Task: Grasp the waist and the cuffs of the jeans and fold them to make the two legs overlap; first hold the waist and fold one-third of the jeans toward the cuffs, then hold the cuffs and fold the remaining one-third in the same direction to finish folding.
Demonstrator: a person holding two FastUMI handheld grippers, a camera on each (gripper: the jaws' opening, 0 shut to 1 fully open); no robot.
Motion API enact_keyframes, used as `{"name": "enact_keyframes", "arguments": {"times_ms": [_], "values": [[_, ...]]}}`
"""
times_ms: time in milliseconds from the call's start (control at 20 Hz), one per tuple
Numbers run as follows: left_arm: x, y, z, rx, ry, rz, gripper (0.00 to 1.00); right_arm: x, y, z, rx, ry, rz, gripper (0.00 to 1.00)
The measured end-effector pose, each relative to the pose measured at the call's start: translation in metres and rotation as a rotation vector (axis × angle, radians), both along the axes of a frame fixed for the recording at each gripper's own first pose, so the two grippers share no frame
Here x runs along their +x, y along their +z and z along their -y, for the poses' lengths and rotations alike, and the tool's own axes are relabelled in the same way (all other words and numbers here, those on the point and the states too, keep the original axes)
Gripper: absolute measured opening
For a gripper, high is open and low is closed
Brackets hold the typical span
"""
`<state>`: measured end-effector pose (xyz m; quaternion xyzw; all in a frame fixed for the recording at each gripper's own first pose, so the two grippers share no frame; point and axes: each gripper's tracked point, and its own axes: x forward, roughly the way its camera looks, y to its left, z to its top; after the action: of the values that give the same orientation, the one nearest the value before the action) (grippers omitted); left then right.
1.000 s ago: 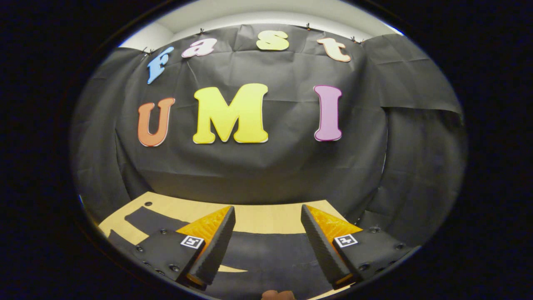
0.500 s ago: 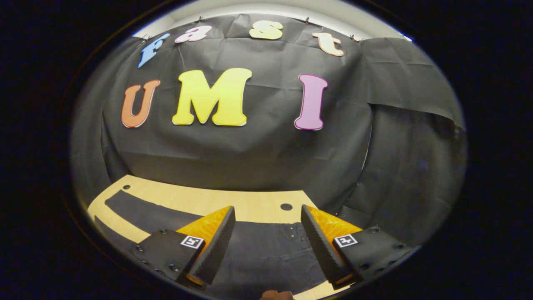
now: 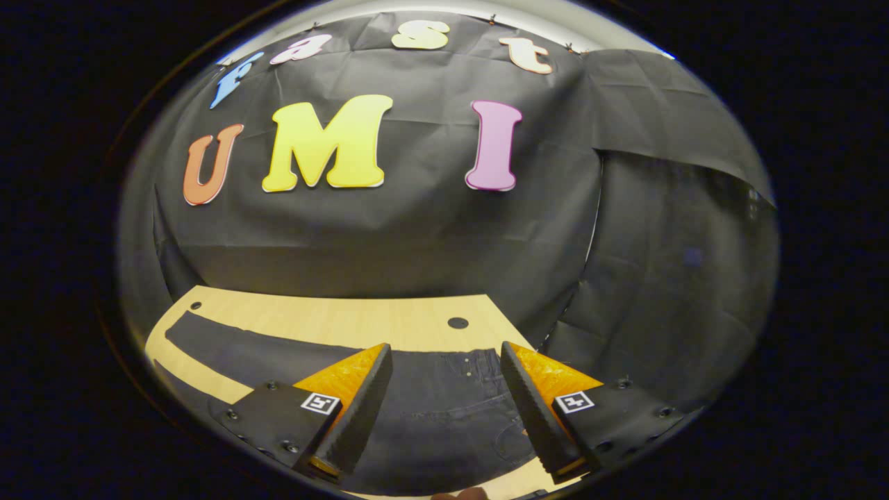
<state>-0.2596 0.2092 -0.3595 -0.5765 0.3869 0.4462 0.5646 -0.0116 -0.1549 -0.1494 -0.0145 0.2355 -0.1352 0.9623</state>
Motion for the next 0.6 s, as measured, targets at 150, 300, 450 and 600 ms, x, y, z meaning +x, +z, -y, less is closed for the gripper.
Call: {"name": "enact_keyframes", "arguments": {"times_ms": [150,300,450,600], "values": [[-0.013,-0.007,-0.001,-0.023,0.016,-0.022,0.7,-0.011,-0.023,0.002,0.1,0.018,-0.078,0.94],[-0.016,-0.01,0.0,-0.041,0.068,0.004,0.25,-0.019,-0.055,0.025,0.25,-0.048,-0.175,0.94],[-0.014,-0.011,-0.001,-0.041,0.071,0.016,0.08,-0.028,-0.095,0.056,0.435,-0.221,-0.282,0.97],[-0.014,-0.012,-0.001,-0.037,0.057,0.01,0.05,-0.051,-0.124,0.104,0.57,-0.419,-0.345,0.94]]}}
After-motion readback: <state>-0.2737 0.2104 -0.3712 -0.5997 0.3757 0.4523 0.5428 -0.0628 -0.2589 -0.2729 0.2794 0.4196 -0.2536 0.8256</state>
